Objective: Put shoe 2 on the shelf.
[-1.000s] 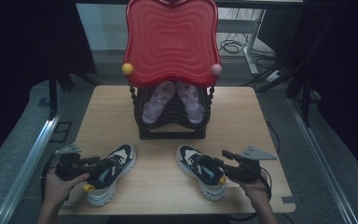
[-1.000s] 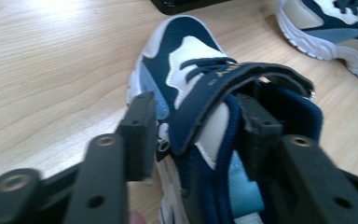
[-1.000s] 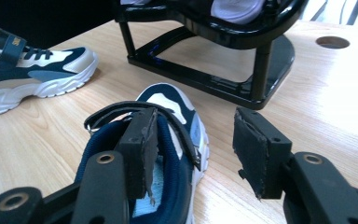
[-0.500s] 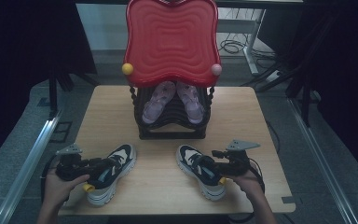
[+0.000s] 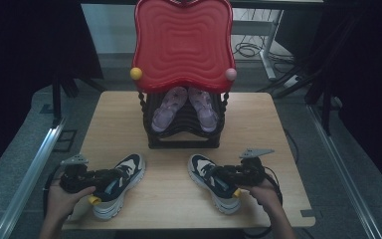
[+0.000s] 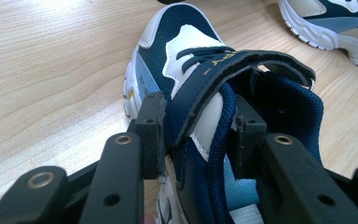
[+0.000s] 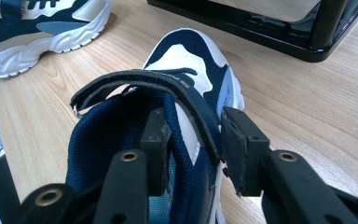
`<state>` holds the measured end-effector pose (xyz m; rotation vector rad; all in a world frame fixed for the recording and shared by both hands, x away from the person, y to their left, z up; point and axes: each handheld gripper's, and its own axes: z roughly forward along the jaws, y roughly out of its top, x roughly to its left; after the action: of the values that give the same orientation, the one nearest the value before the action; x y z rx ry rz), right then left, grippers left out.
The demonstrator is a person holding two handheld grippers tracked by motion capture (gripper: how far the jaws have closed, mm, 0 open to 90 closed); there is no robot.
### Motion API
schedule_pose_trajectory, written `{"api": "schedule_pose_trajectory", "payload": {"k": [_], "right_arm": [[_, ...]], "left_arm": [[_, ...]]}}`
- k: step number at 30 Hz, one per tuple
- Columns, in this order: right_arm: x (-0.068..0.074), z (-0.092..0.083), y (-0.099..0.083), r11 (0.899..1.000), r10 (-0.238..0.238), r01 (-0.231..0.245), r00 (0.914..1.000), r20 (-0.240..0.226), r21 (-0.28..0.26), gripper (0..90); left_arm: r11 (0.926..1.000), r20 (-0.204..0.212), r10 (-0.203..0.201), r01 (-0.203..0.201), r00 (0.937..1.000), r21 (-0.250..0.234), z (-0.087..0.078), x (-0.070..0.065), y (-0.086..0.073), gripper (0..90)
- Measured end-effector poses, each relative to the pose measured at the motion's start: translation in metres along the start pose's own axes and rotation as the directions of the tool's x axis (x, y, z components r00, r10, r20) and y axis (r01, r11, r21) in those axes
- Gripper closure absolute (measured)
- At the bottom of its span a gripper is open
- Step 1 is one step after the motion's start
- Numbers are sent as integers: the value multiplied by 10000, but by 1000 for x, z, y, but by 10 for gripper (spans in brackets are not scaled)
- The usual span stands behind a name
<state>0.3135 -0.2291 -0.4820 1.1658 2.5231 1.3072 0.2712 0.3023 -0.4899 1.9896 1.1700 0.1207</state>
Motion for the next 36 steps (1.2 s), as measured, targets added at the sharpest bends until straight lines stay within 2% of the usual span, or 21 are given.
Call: {"api": "schedule_pose_trajectory", "payload": {"k": [11, 13, 16, 18, 22, 27, 28, 30, 31, 32, 33, 36], "right_arm": [[3, -3, -3, 9994, -117, 128, 9993, 345, -330, 720], [2, -6, -6, 9981, 202, -172, 9986, 498, -596, 730], [-1, -10, -10, 9949, 474, -428, 9977, 482, -908, 730], [-3, -12, -12, 9933, 572, -516, 9970, 517, -1039, 730], [-3, -16, -17, 9888, 703, -617, 9958, 593, -1361, 729], [-3, -21, -22, 9822, 876, -752, 9940, 654, -1722, 729], [-3, -24, -25, 9775, 970, -828, 9932, 649, -1942, 729], [-4, -26, -27, 9728, 1052, -893, 9924, 641, -2135, 729], [-4, -28, -28, 9691, 1153, -985, 9914, 623, -2261, 729], [-4, -28, -28, 9691, 1153, -985, 9914, 623, -2261, 729], [-5, -30, -30, 9627, 1303, -1117, 9896, 609, -2463, 730], [-6, -32, -31, 9571, 1428, -1205, 9875, 669, -2636, 730]], "left_arm": [[9999, -232, -43, 41, 9997, -92, -1, -2, 1, 667], [9999, -287, -36, 33, 9996, -126, -1, -2, 1, 670], [9996, -342, -71, 62, 9994, -280, -3, -3, 1, 671], [9994, -322, -59, 48, 9995, -338, -4, -2, 2, 672], [9968, -179, -207, 193, 9996, -777, -11, -3, 2, 672], [9925, -276, -249, 214, 9993, -1206, -15, -4, 3, 672], [9893, -275, -301, 259, 9992, -1436, -18, -4, 3, 672], [9877, -256, -324, 281, 9991, -1537, -19, -4, 3, 672], [9837, -194, -430, 389, 9989, -1757, -21, -4, 3, 672], [9837, -194, -430, 389, 9989, -1757, -21, -4, 3, 672], [9800, -148, -509, 471, 9986, -1936, -23, -4, 3, 673], [9786, -40, -552, 533, 9985, -1990, -25, -4, 3, 673]]}}
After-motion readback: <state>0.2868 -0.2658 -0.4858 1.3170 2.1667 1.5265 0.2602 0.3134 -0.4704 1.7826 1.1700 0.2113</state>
